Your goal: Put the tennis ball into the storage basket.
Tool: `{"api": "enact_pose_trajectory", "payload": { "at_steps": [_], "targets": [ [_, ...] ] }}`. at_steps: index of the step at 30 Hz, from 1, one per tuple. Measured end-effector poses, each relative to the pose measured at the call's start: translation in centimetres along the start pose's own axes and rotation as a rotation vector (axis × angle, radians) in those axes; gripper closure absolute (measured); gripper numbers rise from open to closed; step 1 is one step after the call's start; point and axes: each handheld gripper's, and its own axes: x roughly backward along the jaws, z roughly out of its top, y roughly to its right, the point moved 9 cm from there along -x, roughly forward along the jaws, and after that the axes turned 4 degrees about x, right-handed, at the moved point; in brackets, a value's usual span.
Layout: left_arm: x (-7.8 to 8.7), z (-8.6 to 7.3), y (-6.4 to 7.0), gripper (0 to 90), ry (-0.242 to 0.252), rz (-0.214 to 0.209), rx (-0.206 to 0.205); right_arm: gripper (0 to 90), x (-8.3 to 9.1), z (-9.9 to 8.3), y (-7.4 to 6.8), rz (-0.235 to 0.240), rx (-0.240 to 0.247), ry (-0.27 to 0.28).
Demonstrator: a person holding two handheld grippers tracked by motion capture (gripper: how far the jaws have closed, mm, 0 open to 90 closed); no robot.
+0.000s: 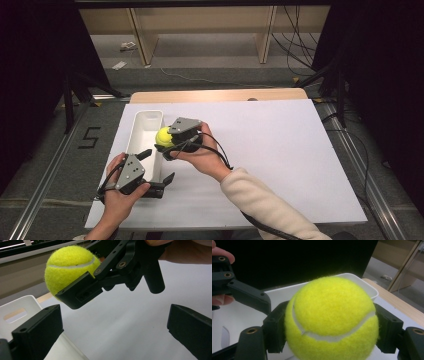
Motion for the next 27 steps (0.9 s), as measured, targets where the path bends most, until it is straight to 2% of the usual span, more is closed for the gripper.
{"api": "enact_pose_trajectory", "payload": {
  "at_steps": [2,3,7,27],
  "targets": [
    [0.0,0.0,0.0,0.0,0.001,-0.003,-0.009,27.1,0.0,0.1,0.0,0.0,0.004,0.0],
    [-0.1,-0.3,2.1,0.0,0.001,-0.062,0.216,27.1,0.0,0.2,0.0,-0.002,0.002,-0.001],
    [-0.1,-0.4,2.3,0.0,-0.002,-0.07,0.229,27.1,0.0,0.5,0.1,-0.001,0.005,0.002],
    [-0.1,-0.4,2.3,0.0,-0.003,-0.07,0.226,27.1,-0.7,1.2,-0.2,0.007,0.011,0.003]
  ]
}}
